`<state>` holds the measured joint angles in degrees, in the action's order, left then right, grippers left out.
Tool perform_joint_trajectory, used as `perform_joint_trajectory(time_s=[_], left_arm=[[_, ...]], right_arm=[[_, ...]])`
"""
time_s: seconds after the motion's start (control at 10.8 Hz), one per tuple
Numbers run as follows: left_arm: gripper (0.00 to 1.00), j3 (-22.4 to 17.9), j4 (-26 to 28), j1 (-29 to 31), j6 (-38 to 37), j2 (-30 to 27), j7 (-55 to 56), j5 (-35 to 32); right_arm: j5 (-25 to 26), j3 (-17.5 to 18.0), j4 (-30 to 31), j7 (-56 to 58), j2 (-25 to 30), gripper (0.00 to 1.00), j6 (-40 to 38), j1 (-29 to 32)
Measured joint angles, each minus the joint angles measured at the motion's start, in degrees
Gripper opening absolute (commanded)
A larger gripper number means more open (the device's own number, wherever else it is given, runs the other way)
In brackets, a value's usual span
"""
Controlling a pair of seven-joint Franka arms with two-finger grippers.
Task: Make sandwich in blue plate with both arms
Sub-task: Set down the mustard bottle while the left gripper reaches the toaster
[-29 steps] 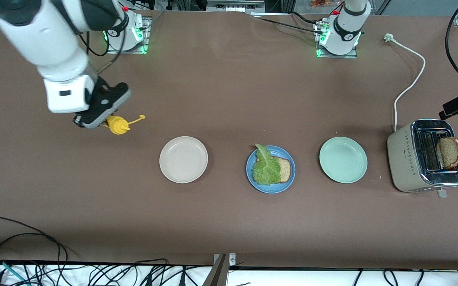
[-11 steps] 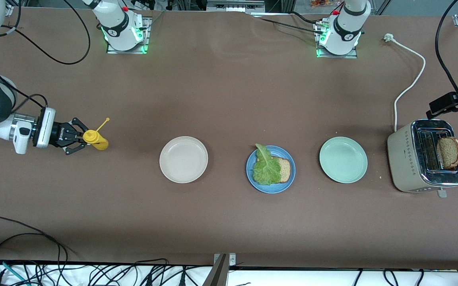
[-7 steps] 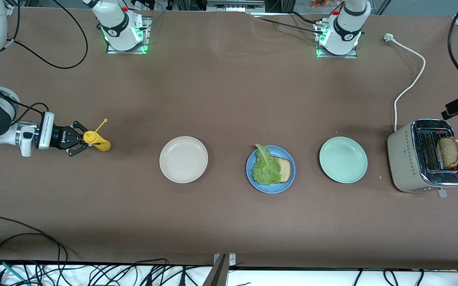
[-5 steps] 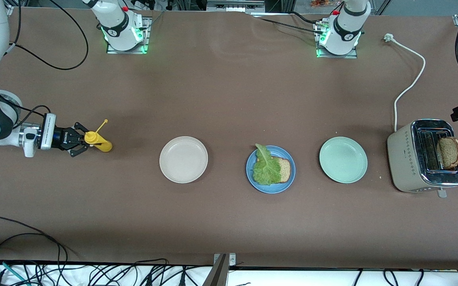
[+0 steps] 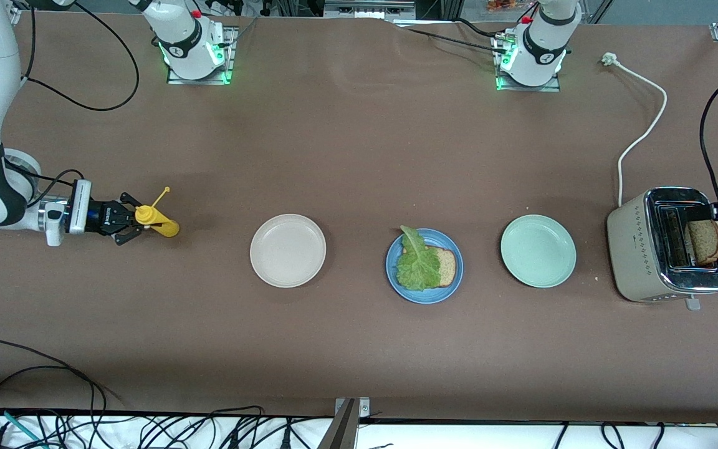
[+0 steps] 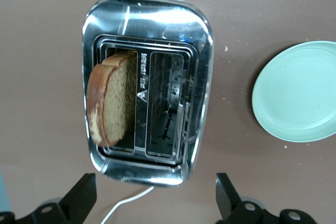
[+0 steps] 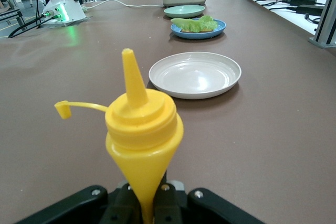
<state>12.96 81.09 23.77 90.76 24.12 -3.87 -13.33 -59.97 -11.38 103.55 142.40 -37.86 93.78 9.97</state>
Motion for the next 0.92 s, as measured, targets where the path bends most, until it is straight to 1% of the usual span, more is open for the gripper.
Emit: perform_joint_trajectory(time_s=[0.18,0.28,0.37,0.46,0.65,0.74,0.83,0.92], left_arm=[[1.0,-0.1,0.0,0.9,2.1,2.4,-1.2,-0.2],[1.0,-0.1,0.0,1.1,2.3,2.9,-1.5,-1.6],[1.0,-0.1,-0.1,1.3,2.6,3.1,-2.5,-2.8],[1.0,-0.1,-0.1,1.8,3.1,3.4,-3.9,-3.2],[1.0,-0.2,-0.1,3.2,3.7,3.7,-6.5,-3.4],[0.98,-0.2,-0.1,4.1,4.2,4.1,-7.6,-3.4],[0.76,-0.2,-0.1,4.8,5.4,4.9,-8.8,-3.4],[0.64,-0.2,-0.1,5.3,6.2,5.7,-9.5,-3.4]], right_arm=[[-0.2,0.0,-0.6,0.1,-0.7,0.04,0.0,0.0],[-0.2,0.0,-1.1,0.1,-1.1,0.08,0.0,0.0],[-0.2,0.0,-1.5,0.1,-1.5,0.26,0.0,0.0],[-0.3,0.0,-1.7,0.1,-2.0,0.37,0.0,0.0],[-0.3,0.0,-2.0,0.1,-2.3,0.74,-0.1,0.0],[-0.4,0.0,-2.1,0.0,-2.3,0.88,-0.1,0.0],[-0.4,0.0,-2.2,0.0,-2.3,0.98,-0.2,0.0],[-0.4,0.0,-2.5,-0.1,-2.3,0.99,-0.2,0.0]])
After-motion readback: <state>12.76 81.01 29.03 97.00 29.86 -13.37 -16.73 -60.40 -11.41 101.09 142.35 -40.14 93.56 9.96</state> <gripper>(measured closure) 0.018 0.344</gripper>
